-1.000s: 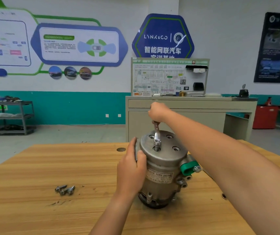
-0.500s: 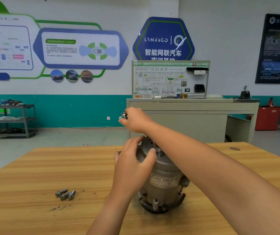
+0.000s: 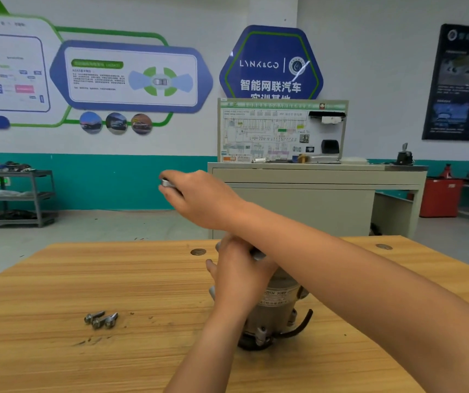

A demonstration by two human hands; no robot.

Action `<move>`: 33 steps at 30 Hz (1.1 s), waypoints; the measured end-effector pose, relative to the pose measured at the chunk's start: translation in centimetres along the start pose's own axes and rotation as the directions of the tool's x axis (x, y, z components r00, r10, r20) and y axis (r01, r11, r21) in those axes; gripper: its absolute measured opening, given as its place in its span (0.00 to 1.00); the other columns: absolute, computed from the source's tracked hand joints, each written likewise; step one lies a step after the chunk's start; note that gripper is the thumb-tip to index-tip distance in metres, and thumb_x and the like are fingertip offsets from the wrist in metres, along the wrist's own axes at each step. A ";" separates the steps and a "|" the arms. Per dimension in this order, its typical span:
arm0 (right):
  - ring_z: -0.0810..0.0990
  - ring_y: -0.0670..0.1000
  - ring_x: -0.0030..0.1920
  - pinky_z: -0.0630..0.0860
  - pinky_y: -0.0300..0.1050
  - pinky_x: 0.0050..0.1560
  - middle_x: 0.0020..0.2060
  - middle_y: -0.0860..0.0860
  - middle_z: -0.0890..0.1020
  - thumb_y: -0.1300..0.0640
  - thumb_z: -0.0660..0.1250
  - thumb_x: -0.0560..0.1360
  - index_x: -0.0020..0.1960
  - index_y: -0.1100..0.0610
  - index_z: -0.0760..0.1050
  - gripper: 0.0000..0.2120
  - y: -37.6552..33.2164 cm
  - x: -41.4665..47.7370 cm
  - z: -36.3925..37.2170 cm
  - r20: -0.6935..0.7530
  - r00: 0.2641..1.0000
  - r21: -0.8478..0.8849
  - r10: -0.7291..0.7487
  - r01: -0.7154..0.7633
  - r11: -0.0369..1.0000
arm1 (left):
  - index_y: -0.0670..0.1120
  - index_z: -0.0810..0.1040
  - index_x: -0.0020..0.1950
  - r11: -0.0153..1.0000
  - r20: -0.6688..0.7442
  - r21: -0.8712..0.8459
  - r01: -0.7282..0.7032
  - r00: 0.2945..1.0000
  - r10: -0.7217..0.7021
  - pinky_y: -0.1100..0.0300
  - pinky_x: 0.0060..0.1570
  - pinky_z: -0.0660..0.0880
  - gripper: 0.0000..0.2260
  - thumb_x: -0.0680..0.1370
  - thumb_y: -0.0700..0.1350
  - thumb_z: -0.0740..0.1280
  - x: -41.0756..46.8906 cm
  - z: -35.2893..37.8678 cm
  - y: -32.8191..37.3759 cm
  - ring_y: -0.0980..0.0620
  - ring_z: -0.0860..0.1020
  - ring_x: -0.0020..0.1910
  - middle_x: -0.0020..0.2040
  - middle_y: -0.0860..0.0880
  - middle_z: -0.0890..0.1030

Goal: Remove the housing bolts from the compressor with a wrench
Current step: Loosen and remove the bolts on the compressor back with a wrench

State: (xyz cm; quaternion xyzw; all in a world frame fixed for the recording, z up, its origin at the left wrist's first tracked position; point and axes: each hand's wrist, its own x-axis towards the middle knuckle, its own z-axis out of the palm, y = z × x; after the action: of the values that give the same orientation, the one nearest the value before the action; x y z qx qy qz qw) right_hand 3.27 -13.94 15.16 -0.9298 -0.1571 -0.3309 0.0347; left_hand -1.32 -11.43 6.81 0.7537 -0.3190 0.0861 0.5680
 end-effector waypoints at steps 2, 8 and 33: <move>0.75 0.57 0.36 0.69 0.50 0.38 0.37 0.58 0.79 0.57 0.53 0.81 0.59 0.65 0.71 0.15 -0.3 -0.5 -0.9 -0.069 0.997 0.110 -0.014 0.022 0.994 | 0.64 0.74 0.35 0.995 0.011 -0.097 0.002 1.000 -0.001 0.33 0.57 0.68 0.08 0.67 0.48 0.67 -0.4 -0.4 0.4 0.47 0.75 0.45 0.36 0.54 0.75; 0.78 0.56 0.44 0.72 0.48 0.44 0.48 0.58 0.81 0.55 0.54 0.81 0.67 0.61 0.67 0.17 -1.7 -1.3 -1.4 0.021 0.997 0.124 -0.078 0.075 0.989 | 0.52 0.71 0.24 0.996 0.070 -0.073 0.056 0.996 -0.051 0.32 0.59 0.66 0.13 0.68 0.47 0.66 0.3 -0.7 -0.1 0.37 0.72 0.42 0.29 0.51 0.71; 0.73 0.52 0.32 0.67 0.45 0.32 0.28 0.53 0.76 0.44 0.64 0.73 0.41 0.63 0.78 0.20 6.2 -19.2 -2.0 -0.133 0.663 0.248 0.736 -0.697 0.673 | 0.45 0.79 0.52 0.960 -0.326 -0.253 0.120 0.924 -0.201 0.66 0.40 0.72 0.06 0.78 0.39 0.65 -0.8 -12.1 -11.7 0.57 0.76 0.39 0.39 0.52 0.78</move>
State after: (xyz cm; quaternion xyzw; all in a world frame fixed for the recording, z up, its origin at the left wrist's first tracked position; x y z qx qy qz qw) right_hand -10.06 -25.34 4.92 -0.8661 0.1994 -0.3767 0.2614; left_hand 7.63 1.68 1.18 0.6798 -0.1579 0.1340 0.7035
